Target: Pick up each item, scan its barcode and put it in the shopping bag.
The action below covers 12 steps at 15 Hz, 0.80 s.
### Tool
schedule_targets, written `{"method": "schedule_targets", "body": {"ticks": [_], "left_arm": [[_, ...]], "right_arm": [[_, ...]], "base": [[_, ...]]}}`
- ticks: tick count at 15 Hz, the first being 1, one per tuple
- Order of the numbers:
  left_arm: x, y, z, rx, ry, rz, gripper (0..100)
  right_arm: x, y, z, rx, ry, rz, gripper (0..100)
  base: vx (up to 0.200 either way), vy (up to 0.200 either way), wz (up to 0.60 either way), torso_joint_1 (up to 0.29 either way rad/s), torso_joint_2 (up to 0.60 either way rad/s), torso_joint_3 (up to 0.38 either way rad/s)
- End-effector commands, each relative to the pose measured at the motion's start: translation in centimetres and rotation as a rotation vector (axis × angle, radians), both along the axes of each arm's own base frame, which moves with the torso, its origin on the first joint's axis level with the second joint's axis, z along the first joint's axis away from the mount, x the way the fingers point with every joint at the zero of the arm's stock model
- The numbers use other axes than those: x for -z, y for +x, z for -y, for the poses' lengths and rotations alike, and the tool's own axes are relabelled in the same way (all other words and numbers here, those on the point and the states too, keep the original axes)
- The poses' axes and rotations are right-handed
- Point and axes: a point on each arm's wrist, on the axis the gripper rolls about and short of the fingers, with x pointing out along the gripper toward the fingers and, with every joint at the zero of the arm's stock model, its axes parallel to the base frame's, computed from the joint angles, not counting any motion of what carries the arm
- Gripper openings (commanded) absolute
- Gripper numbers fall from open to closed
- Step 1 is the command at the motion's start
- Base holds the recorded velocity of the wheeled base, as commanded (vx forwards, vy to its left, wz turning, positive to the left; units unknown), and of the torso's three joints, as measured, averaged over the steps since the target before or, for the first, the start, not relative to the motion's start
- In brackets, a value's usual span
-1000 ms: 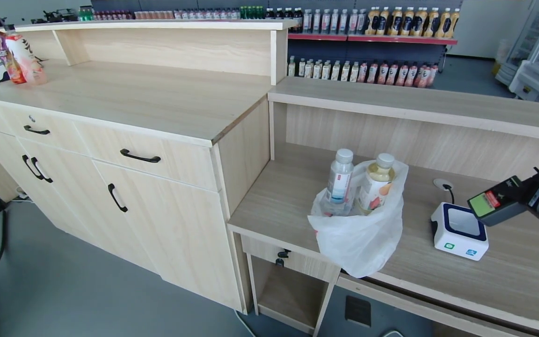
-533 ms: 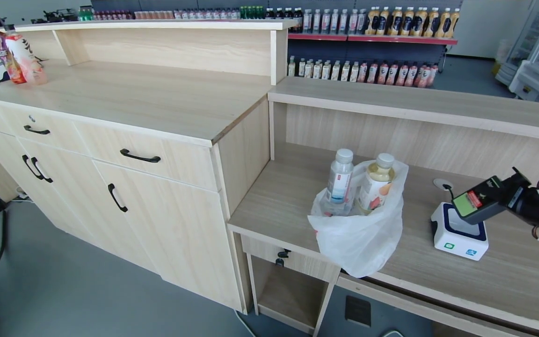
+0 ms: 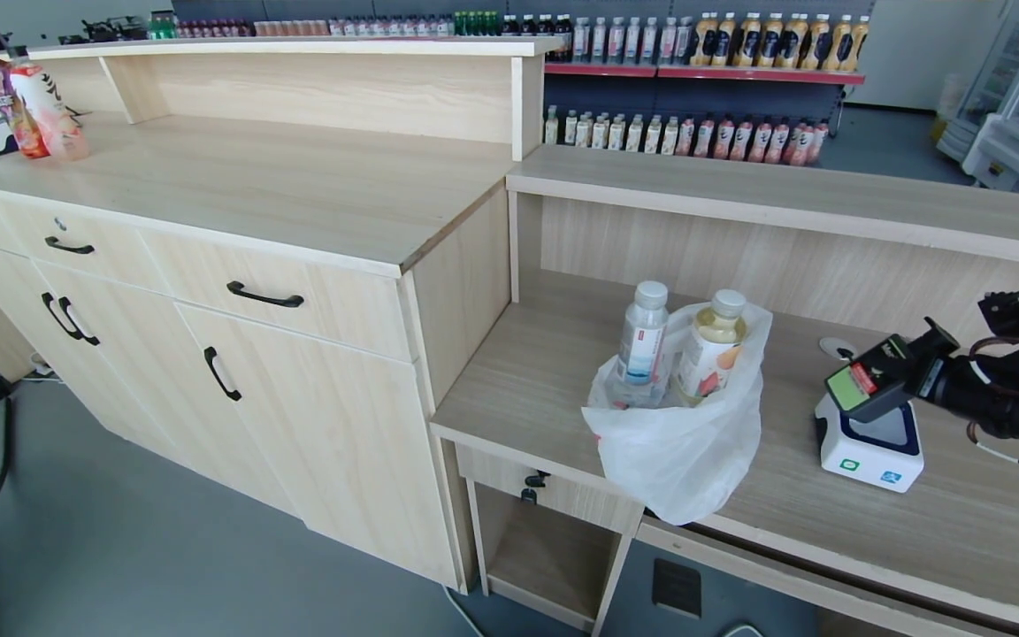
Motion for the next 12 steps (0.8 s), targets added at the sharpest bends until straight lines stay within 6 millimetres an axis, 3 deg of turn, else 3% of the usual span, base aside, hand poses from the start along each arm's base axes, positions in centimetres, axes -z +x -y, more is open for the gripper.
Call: {"method": "schedule_targets", "body": {"ticks": [1, 6, 12], "left_arm": [[0.0, 0.0, 0.0, -0.001, 0.0, 0.001, 100], [0.0, 0.0, 0.0, -0.001, 0.0, 0.001, 100], [0.0, 0.0, 0.0, -0.001, 0.0, 0.001, 100]], "right_arm": [[1.13, 0.67, -0.02, -0.01, 0.002, -0.024, 0], [1.92, 1.36, -0.07, -0.018, 0.001, -0.028, 0], [1.36, 1.54, 0.17, -0.015, -0.004, -0.009, 0]], "base": [[0.0, 0.0, 0.0, 0.0, 0.0, 0.0], [0.0, 0.0, 0.0, 0.0, 0.0, 0.0], [0.0, 0.0, 0.0, 0.0, 0.0, 0.0]]}}
